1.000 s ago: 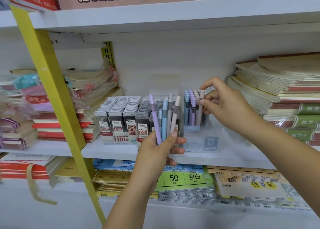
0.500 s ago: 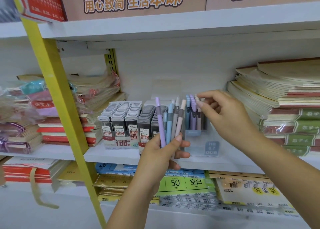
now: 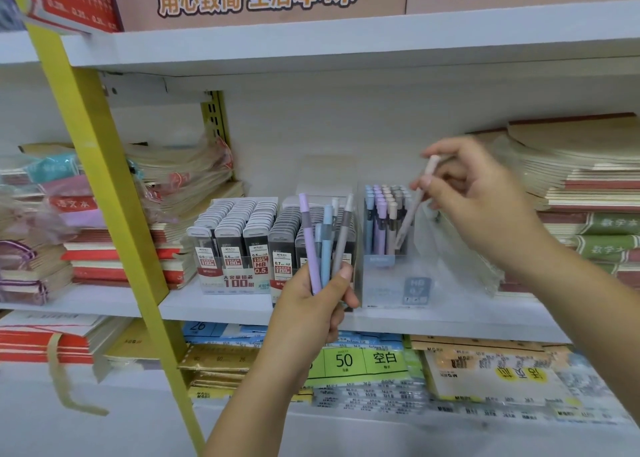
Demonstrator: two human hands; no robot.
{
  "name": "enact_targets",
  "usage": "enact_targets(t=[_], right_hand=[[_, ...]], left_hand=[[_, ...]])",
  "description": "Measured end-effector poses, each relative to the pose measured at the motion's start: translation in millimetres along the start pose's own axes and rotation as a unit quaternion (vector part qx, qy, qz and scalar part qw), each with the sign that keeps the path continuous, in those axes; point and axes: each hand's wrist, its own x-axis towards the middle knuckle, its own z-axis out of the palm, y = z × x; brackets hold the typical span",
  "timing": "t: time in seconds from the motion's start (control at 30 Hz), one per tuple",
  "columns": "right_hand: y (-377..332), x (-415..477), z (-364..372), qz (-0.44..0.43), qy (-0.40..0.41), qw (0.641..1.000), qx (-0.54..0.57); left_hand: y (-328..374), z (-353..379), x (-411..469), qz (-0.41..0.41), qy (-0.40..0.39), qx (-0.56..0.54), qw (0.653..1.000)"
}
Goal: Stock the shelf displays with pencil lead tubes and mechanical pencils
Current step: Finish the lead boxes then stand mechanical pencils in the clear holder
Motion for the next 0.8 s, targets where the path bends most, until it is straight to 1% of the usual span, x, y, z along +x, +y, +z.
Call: enact_targets(t=[0.07, 0.13, 0.37, 0.5, 0.57, 0.63, 0.7, 0.8], right_hand=[[4.6, -4.9, 8.7, 0.012, -0.053, 0.996, -0.065], [6.6, -9.5, 14.0, 0.016, -0.08, 0.993, -0.084], [1.9, -12.4, 17.4, -0.005, -0.099, 0.989, -0.109], [6.9, -8.3, 21.6, 0.013, -0.098, 0.99, -0.099], [11.9, -6.8, 24.2, 0.03, -0.084, 0.991, -0.099], [16.4, -7.0, 27.1, 0.038, -0.058, 0.99, -0.119], [19.8, -9.6, 31.4, 0.024, -0.037, 0.987, -0.153], [24.4, -12.7, 36.9, 0.007, -0.044, 0.981, -0.187]], left_hand=[[-0.4, 0.5, 0.0, -0.001, -0.001, 0.002, 1.0], [-1.6, 0.6, 0.5, -0.004, -0.004, 0.003, 1.0], [-4.6, -1.9, 2.7, -0.01, 0.004, -0.002, 1.0], [-6.1, -1.4, 3.0, -0.014, 0.003, -0.005, 1.0], [-6.4, -1.2, 2.9, -0.015, 0.003, -0.005, 1.0], [-6.3, -1.3, 2.6, -0.016, 0.004, -0.006, 1.0], [-6.2, -1.6, 1.9, -0.016, 0.003, -0.008, 1.0], [-5.4, -1.3, 1.0, -0.015, 0.0, -0.007, 1.0]])
